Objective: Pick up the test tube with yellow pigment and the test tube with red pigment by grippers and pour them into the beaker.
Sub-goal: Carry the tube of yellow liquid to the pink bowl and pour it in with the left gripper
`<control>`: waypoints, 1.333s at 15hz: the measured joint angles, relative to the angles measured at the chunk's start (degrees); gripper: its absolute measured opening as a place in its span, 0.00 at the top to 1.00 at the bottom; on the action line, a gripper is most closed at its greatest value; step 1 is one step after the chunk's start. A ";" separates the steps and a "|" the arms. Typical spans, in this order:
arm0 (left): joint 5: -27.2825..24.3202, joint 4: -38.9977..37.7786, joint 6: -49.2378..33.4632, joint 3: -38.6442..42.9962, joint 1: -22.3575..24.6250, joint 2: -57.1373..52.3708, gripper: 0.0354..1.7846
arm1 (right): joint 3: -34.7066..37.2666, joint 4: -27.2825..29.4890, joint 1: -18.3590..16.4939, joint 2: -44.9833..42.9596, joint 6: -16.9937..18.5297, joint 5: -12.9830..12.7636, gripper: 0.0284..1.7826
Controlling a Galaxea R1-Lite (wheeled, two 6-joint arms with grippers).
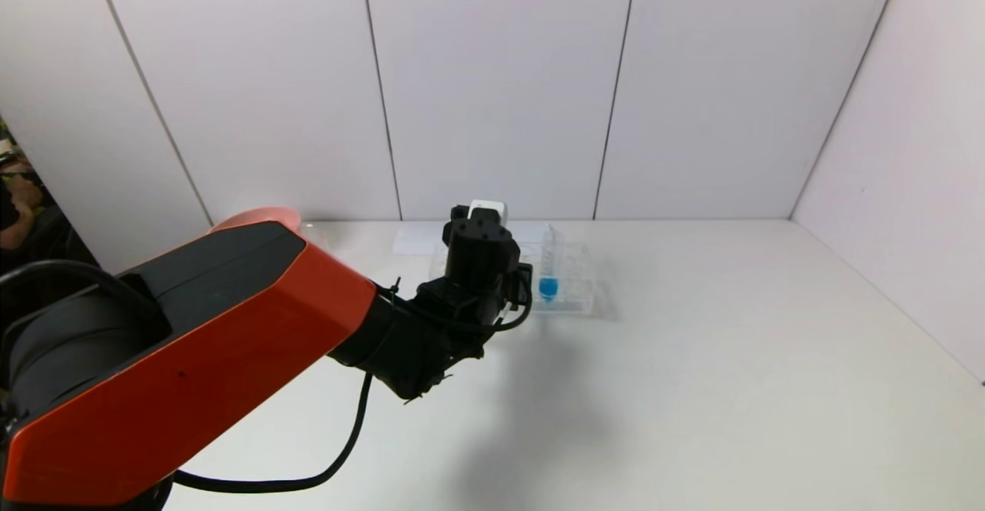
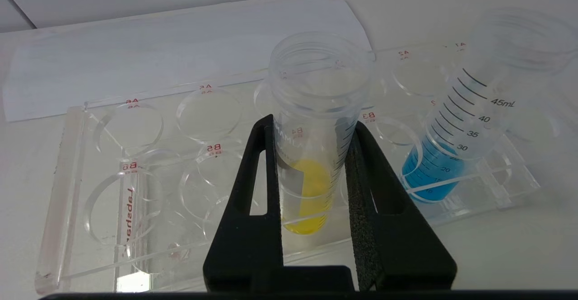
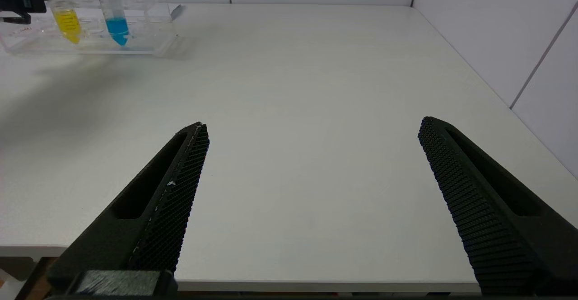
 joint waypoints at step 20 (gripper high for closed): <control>0.52 -2.94 1.27 2.01 -0.66 -8.59 0.77 | 0.00 0.00 0.00 0.00 0.00 0.00 0.05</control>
